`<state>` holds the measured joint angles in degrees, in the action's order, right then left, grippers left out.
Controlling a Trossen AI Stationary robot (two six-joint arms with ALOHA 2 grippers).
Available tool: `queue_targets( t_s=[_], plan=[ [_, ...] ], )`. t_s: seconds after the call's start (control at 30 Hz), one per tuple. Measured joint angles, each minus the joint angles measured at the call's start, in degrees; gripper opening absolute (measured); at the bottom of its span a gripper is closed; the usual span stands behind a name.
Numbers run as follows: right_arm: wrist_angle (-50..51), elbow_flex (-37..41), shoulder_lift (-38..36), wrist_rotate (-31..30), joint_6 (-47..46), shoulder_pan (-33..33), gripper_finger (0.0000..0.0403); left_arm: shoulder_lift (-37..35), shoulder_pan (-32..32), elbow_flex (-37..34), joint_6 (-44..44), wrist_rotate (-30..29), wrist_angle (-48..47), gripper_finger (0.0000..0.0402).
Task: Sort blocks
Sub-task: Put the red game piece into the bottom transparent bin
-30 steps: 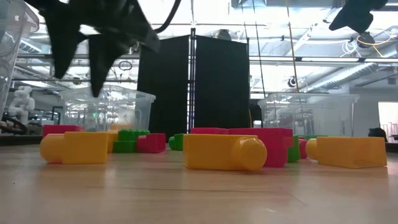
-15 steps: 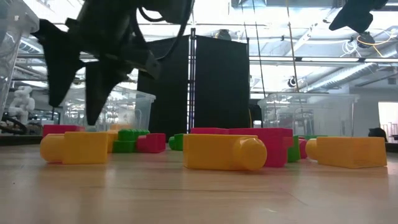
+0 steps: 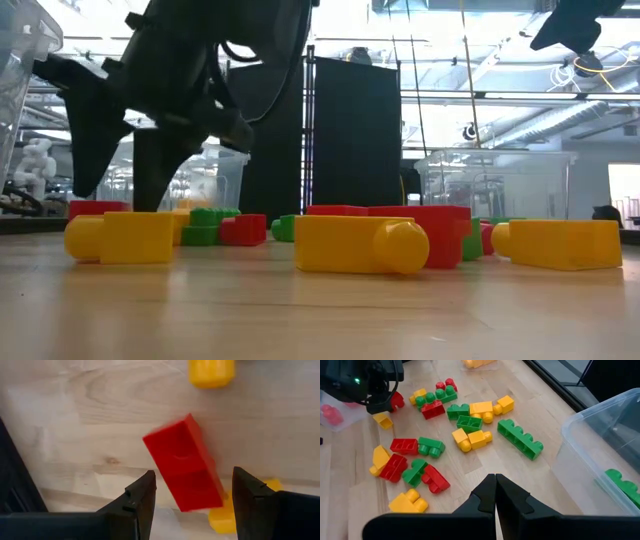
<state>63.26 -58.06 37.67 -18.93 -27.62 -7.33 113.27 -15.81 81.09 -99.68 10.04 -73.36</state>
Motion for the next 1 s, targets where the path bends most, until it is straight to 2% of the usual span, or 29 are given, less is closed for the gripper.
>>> queue_targets(
  t_s=[0.37,0.5,0.7,0.87,1.0],
  plan=[
    [0.04,0.0,0.0,1.3,0.22,0.0,0.0006,-0.18,0.59,-4.8,0.05,0.24,8.87,0.0154],
    [0.04,0.0,0.0,1.3,0.22,0.0,0.0006,-0.26,1.35,-5.39,1.7,-0.3,9.72,0.0124],
    [0.04,0.0,-0.01,1.3,0.22,0.0,0.0006,-0.24,2.44,-5.26,6.62,-2.19,10.1,0.004],
    [0.04,0.0,0.0,1.28,-0.22,0.0,0.0006,-0.74,2.6,-5.16,7.47,-4.44,10.54,0.0039],
    [0.02,0.0,-0.01,1.16,-0.22,0.0,0.0006,-2.09,2.96,-3.63,7.25,-8.47,10.74,0.0039]
  ],
)
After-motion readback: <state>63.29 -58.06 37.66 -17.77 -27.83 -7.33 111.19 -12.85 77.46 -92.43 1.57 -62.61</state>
